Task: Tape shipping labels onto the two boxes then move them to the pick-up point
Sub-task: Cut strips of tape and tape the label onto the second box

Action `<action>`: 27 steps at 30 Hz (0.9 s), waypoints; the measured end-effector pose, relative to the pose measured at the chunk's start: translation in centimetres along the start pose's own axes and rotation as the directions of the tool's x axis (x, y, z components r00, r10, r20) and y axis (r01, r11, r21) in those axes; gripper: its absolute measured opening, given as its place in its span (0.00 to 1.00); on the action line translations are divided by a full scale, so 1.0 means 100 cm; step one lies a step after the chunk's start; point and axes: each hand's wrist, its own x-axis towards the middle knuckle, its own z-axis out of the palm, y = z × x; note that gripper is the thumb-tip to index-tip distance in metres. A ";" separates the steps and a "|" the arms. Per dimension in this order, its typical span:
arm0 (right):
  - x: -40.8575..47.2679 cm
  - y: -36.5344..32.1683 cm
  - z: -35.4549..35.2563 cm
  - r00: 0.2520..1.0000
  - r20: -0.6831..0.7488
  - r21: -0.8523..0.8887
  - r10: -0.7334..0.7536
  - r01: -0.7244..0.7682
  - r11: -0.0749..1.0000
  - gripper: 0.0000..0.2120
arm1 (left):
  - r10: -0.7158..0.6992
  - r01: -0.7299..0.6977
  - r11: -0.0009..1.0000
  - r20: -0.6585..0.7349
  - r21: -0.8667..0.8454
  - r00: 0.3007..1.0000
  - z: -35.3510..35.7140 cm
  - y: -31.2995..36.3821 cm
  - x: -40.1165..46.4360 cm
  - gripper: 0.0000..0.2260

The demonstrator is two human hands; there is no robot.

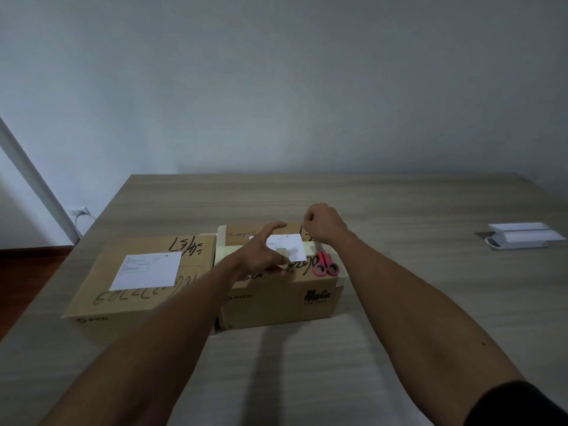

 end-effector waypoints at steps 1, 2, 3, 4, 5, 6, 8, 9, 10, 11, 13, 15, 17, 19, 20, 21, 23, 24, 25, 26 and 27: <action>-0.002 0.006 0.003 0.999 0.008 -0.047 0.037 -0.037 0.998 0.07 | 0.004 -0.004 1.000 -0.013 0.013 1.000 0.000 -0.003 0.001 0.38; -0.006 0.011 0.005 0.997 0.023 -0.086 0.077 -0.075 0.994 0.09 | 0.007 -0.007 1.000 -0.028 0.017 1.000 0.000 -0.005 0.001 0.38; -0.010 0.017 0.007 0.993 0.038 -0.116 0.110 -0.105 0.988 0.12 | 0.009 -0.008 1.000 -0.044 0.012 0.999 0.001 -0.007 0.002 0.38; -0.015 0.022 0.008 0.988 0.058 -0.139 0.142 -0.133 0.981 0.14 | 0.011 -0.011 1.000 -0.054 0.005 0.998 0.002 -0.009 0.004 0.38; -0.020 0.026 0.010 0.982 0.074 -0.158 0.174 -0.161 0.974 0.14 | 0.013 -0.013 1.000 -0.062 -0.001 0.998 0.004 -0.011 0.004 0.38; -0.025 0.030 0.011 0.976 0.082 -0.172 0.203 -0.187 0.967 0.13 | 0.017 -0.017 1.000 -0.063 -0.003 0.998 0.006 -0.012 0.004 0.38; -0.035 0.037 0.012 0.963 0.093 -0.185 0.251 -0.231 0.955 0.12 | 0.023 -0.023 1.000 -0.063 0.005 0.998 0.011 -0.014 0.004 0.37; -0.039 0.039 0.013 0.956 0.102 -0.184 0.275 -0.254 0.950 0.13 | 0.028 -0.027 1.000 -0.059 0.012 0.998 0.013 -0.015 0.004 0.37; -0.042 0.041 0.014 0.948 0.111 -0.183 0.299 -0.276 0.944 0.15 | 0.031 -0.030 0.999 -0.053 0.016 0.998 0.015 -0.016 0.005 0.37; -0.045 0.042 0.015 0.941 0.114 -0.178 0.319 -0.297 0.938 0.16 | 0.032 -0.031 0.999 -0.050 0.018 0.998 0.017 -0.016 0.005 0.38; -0.050 0.043 0.016 0.925 0.107 -0.153 0.364 -0.346 0.926 0.19 | 0.031 -0.030 0.999 -0.042 0.019 0.999 0.019 -0.017 0.005 0.38; -0.053 0.042 0.018 0.913 0.087 -0.129 0.399 -0.387 0.913 0.19 | 0.031 -0.030 0.999 -0.029 0.023 0.999 0.020 -0.018 0.005 0.38; -0.056 0.042 0.020 0.907 0.073 -0.136 0.414 -0.402 0.905 0.16 | 0.032 -0.032 0.999 -0.026 0.034 0.999 0.020 -0.018 0.004 0.38; -0.058 0.040 0.020 0.913 0.050 -0.172 0.404 -0.391 0.904 0.14 | 0.027 -0.026 0.999 -0.031 0.028 0.999 0.019 -0.017 0.003 0.37; -0.059 0.039 0.019 0.920 0.040 -0.191 0.391 -0.377 0.906 0.13 | 0.026 -0.026 0.999 -0.032 0.023 0.999 0.018 -0.016 0.002 0.37; -0.059 0.038 0.018 0.926 0.037 -0.207 0.376 -0.361 0.909 0.14 | 0.029 -0.028 0.999 -0.033 0.019 0.999 0.016 -0.016 0.000 0.37; -0.058 0.037 0.014 0.940 0.041 -0.233 0.338 -0.320 0.918 0.17 | 0.033 -0.033 0.999 -0.040 0.011 0.999 0.013 -0.015 -0.002 0.37; -0.058 0.038 0.011 0.946 0.042 -0.248 0.321 -0.302 0.921 0.20 | 0.033 -0.032 0.999 -0.047 0.009 0.998 0.010 -0.016 -0.001 0.37; -0.057 0.037 0.008 0.952 0.036 -0.253 0.303 -0.285 0.925 0.21 | 0.033 -0.032 0.999 -0.057 0.008 0.998 0.009 -0.015 -0.002 0.36; -0.055 0.037 0.004 0.958 0.026 -0.246 0.285 -0.270 0.931 0.21 | 0.032 -0.031 0.999 -0.068 0.008 0.997 0.006 -0.014 -0.002 0.36; -0.053 0.037 0.001 0.963 0.019 -0.222 0.270 -0.259 0.940 0.19 | 0.033 -0.033 0.999 -0.077 0.005 0.996 0.004 -0.013 -0.003 0.36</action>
